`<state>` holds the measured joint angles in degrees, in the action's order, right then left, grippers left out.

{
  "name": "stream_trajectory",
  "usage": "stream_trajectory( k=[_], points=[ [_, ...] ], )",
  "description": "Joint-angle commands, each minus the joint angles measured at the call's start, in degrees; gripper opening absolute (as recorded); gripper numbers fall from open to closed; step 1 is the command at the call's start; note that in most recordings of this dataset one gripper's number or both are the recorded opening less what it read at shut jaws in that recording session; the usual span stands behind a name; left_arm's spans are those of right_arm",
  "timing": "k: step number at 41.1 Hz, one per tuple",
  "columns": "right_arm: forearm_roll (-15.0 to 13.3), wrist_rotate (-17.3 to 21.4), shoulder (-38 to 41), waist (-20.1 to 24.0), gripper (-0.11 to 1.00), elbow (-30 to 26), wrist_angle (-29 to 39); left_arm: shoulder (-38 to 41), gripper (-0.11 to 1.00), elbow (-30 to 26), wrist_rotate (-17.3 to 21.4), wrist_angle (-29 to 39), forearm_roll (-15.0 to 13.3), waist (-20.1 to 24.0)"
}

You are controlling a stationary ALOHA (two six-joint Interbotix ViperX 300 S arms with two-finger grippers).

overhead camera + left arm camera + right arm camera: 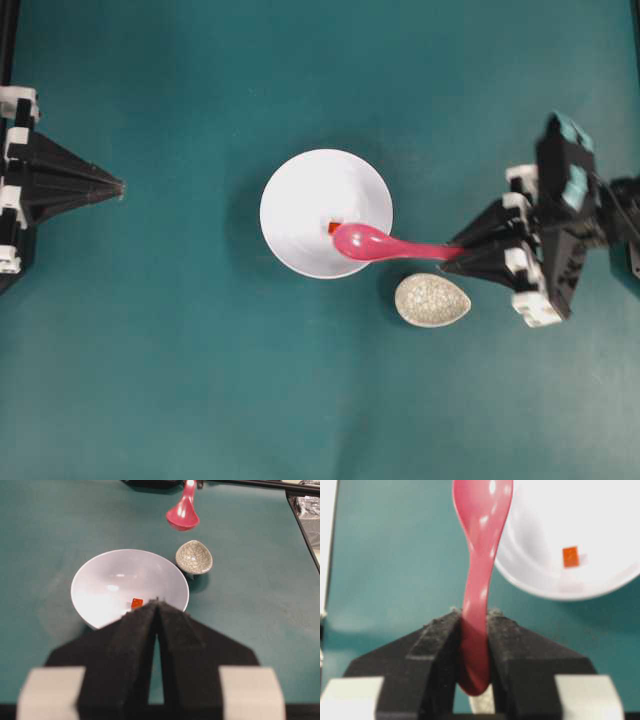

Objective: Grip the spoon and scoop the red block from the bowl with right arm.
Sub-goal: 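Carry the spoon over the white bowl and dip its bowl inside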

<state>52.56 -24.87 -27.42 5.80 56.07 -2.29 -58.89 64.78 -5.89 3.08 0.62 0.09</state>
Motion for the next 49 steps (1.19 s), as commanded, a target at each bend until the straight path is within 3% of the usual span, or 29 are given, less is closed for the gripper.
stream_trajectory(
  k=[1, 7, 10, 15, 21, 27, 35, 39, 44, 49],
  points=[
    [-0.2, -0.1, 0.0, -3.9, 0.21, -4.1, 6.1, -0.5, 0.00, -1.8, 0.0, 0.8, 0.1, 0.0],
    [-0.4, 0.0, 1.6, -8.9, 0.21, -9.1, 17.2, -1.1, 0.00, -2.0, 0.0, 2.6, 0.1, 0.1],
    [-1.8, 0.1, 3.0, -10.3, 0.21, -11.8, 21.9, -1.2, 0.00, -2.0, 0.0, 3.2, 0.1, 0.0],
    [-6.2, 0.3, 5.4, -11.4, 0.21, -15.3, 26.8, -1.4, 0.00, -2.0, 0.0, 3.4, 0.1, 0.0],
    [-13.5, 2.3, 8.2, -12.0, 0.21, -18.6, 30.8, -1.8, 0.00, -2.1, 0.4, 4.0, 0.1, 0.0],
    [-18.0, 10.2, 9.8, -13.9, 0.21, -20.7, 33.3, -2.3, 0.00, -2.2, 0.4, 5.4, 0.1, 0.0],
    [-21.2, 26.1, 11.5, -14.9, 0.21, -24.1, 39.0, -3.0, 0.00, -2.5, 0.6, 6.4, 0.1, 0.0],
    [-23.5, 33.0, 13.5, -14.9, 0.21, -26.8, 45.1, -3.1, 0.00, -2.5, 0.9, 6.4, 0.1, 0.0],
    [-26.5, 37.8, 16.6, -14.7, 0.21, -30.8, 52.9, -3.1, 0.00, -2.5, 1.0, 6.4, 0.1, 0.0],
    [-29.0, 39.9, 20.2, -14.2, 0.21, -35.2, 58.6, -3.1, 0.00, -2.5, 1.0, 6.5, 0.2, 0.0]
  ],
)
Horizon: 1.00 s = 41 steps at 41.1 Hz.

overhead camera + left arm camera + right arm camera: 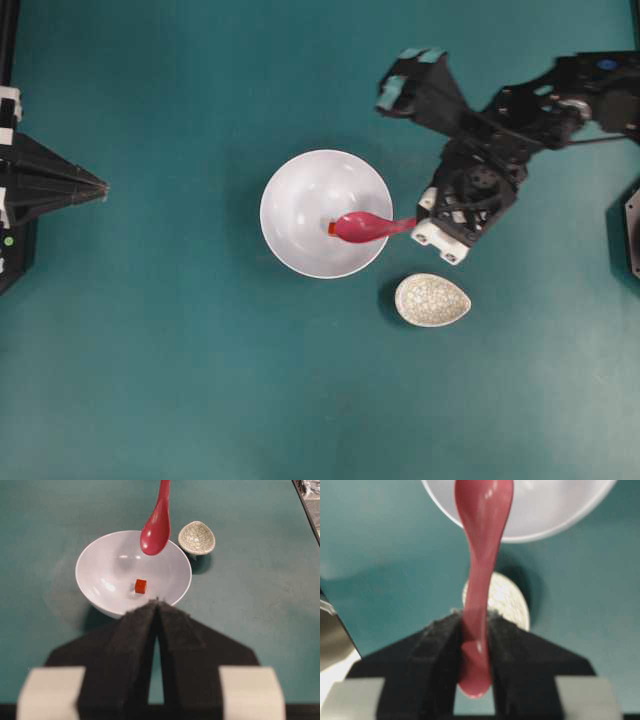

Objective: Grip the spoon and scoop the red block from the bowl with right arm.
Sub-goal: 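Carry the spoon over the white bowl and dip its bowl inside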

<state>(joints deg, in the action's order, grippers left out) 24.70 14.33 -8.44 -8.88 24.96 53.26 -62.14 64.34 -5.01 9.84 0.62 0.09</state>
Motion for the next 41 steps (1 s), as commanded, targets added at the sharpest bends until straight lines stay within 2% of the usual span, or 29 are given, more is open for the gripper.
stream_trajectory(
  k=[1, 8, 14, 21, 41],
  points=[
    [-1.5, 0.9, 1.8, 0.4, 0.21, -4.9, 3.8, 0.2, 0.00, -2.0, 0.1, -0.4, 0.2, 0.0],
    [-4.2, 1.1, 6.5, 0.8, 0.21, -11.0, 8.3, 0.2, 0.00, -2.1, 0.1, -0.3, 0.2, 0.0],
    [-6.2, 1.1, 8.9, 0.9, 0.21, -13.0, 11.3, 0.2, 0.00, -2.0, -0.3, -0.4, 0.2, 0.0],
    [-7.1, 1.2, 9.9, 0.8, 0.21, -13.1, 13.6, 0.1, 0.00, -2.0, -0.3, -0.3, 0.2, 0.0],
    [-8.3, 1.1, 12.4, 0.9, 0.21, -13.1, 12.9, 0.0, 0.00, -2.0, 0.2, -0.4, 0.2, 0.0]
  ],
)
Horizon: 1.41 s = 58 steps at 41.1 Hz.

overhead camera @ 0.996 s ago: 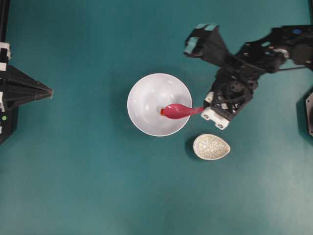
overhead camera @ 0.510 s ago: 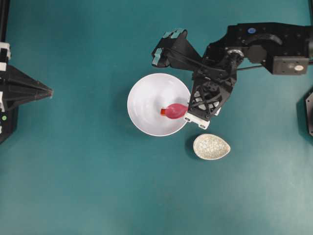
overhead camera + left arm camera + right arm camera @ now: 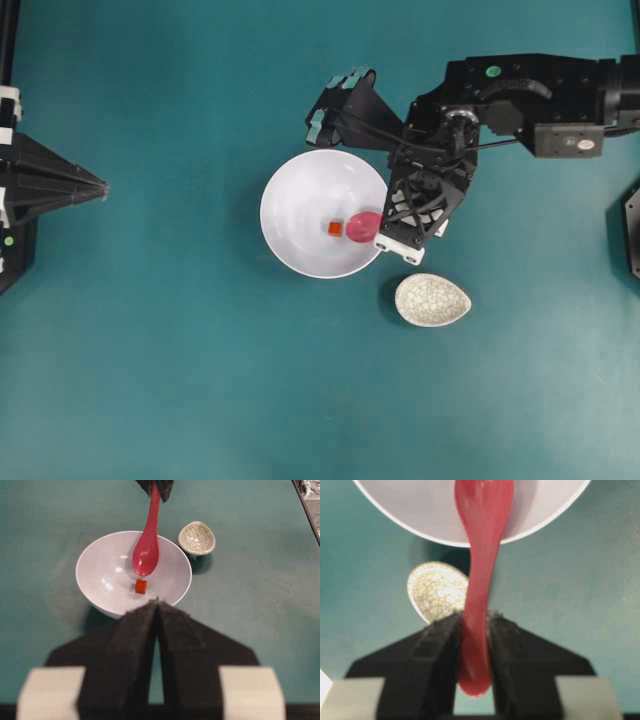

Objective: Grip the spoon and scoop the red block from the bowl with right arm.
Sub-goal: 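Carry the spoon over the white bowl and dip its bowl inside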

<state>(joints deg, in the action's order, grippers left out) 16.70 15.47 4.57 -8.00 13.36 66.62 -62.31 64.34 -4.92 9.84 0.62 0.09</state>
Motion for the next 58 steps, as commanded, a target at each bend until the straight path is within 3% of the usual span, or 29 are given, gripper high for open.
stream_trajectory(
  k=[1, 58],
  points=[
    [-0.4, 0.0, -0.4, -0.1, 0.21, -1.5, -0.7, 0.2, 0.00, -2.0, 0.1, -0.3, 0.2, 0.0],
    [-0.2, -0.9, 4.5, 1.1, 0.21, -4.7, -9.4, 0.2, 0.00, -2.0, 0.2, -0.3, 0.2, 0.0]
  ],
)
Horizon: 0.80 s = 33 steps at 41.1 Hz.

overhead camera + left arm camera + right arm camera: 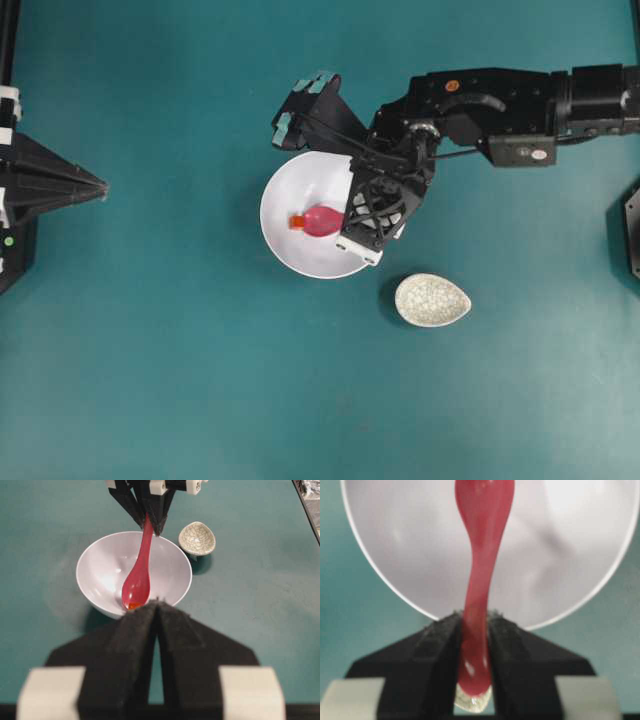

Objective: Grip the spoon and scoop the red block from the bowl with right arm.
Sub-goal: 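Drag the spoon under the red cube to scoop it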

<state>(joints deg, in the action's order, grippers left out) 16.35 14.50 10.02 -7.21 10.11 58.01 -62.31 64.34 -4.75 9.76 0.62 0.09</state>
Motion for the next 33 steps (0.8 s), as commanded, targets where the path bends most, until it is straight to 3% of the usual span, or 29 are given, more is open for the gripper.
stream_trajectory(
  k=[1, 33],
  points=[
    [0.2, 0.1, -1.0, 0.4, 0.21, -1.5, -1.0, 0.2, 0.00, -2.0, 0.0, -0.2, 0.2, 0.0],
    [0.0, 0.3, -1.4, 1.1, 0.21, -0.9, -8.3, 0.2, 0.00, -2.0, 0.0, -0.2, 0.2, 0.0]
  ],
)
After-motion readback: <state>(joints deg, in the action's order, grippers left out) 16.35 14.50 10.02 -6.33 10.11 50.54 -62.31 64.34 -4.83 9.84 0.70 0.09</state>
